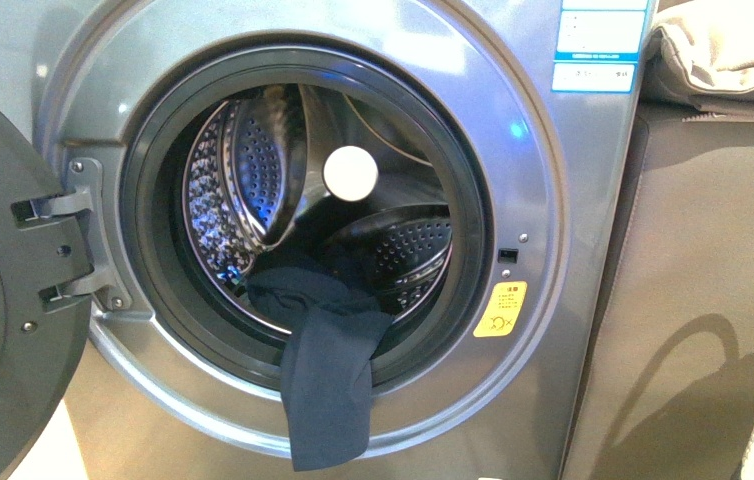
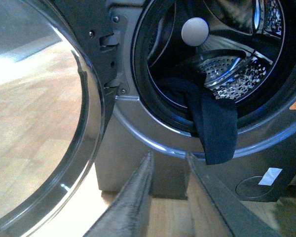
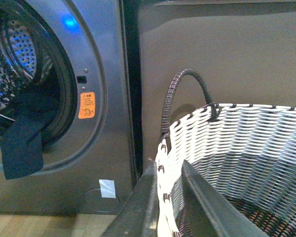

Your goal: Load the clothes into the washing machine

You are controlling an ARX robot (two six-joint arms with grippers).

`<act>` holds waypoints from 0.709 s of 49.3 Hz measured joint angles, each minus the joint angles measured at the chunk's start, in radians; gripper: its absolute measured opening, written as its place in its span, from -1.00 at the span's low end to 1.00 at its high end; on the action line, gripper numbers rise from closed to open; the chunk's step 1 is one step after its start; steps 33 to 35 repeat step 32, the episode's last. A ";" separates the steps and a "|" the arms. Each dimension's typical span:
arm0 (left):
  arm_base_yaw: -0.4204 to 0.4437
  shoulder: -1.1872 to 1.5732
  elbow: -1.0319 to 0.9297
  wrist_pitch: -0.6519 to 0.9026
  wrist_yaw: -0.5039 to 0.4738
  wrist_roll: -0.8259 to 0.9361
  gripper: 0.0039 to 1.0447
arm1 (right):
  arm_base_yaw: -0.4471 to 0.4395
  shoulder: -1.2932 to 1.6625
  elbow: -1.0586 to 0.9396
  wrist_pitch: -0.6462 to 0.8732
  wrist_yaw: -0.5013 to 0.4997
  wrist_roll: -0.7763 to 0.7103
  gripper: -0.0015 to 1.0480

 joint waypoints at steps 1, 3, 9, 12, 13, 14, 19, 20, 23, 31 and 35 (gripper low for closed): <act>0.000 0.000 0.000 0.000 0.000 0.000 -0.44 | 0.000 0.000 0.000 0.000 0.000 0.000 -0.55; 0.000 0.000 0.000 0.000 0.000 0.000 -0.31 | 0.000 0.000 0.000 0.000 0.000 0.000 -0.38; 0.000 0.000 0.000 0.000 0.000 0.000 0.10 | 0.000 0.000 0.000 0.000 0.000 0.000 0.02; 0.000 0.000 0.000 0.000 0.000 0.000 0.38 | 0.000 0.000 0.000 0.000 0.000 0.000 0.29; 0.000 0.000 0.000 0.000 0.000 0.000 0.48 | 0.000 0.000 0.000 0.000 0.000 0.000 0.39; 0.000 0.000 0.000 0.000 0.000 0.000 0.58 | 0.000 0.000 0.000 0.000 0.000 0.000 0.49; 0.000 0.000 0.000 0.000 0.000 0.001 0.89 | 0.000 0.000 0.000 0.000 0.000 0.002 0.89; 0.000 0.000 0.000 0.000 0.000 0.000 0.87 | 0.000 0.000 0.000 0.000 0.000 0.001 0.86; 0.000 0.000 0.000 0.000 0.000 0.000 0.88 | 0.000 0.000 0.000 0.000 0.000 0.001 0.85; 0.000 0.000 0.000 0.000 0.000 0.000 0.88 | 0.000 0.000 0.000 0.000 0.000 0.001 0.85; 0.000 0.000 0.000 0.000 0.000 0.000 0.88 | 0.000 0.000 0.000 0.000 0.000 0.001 0.85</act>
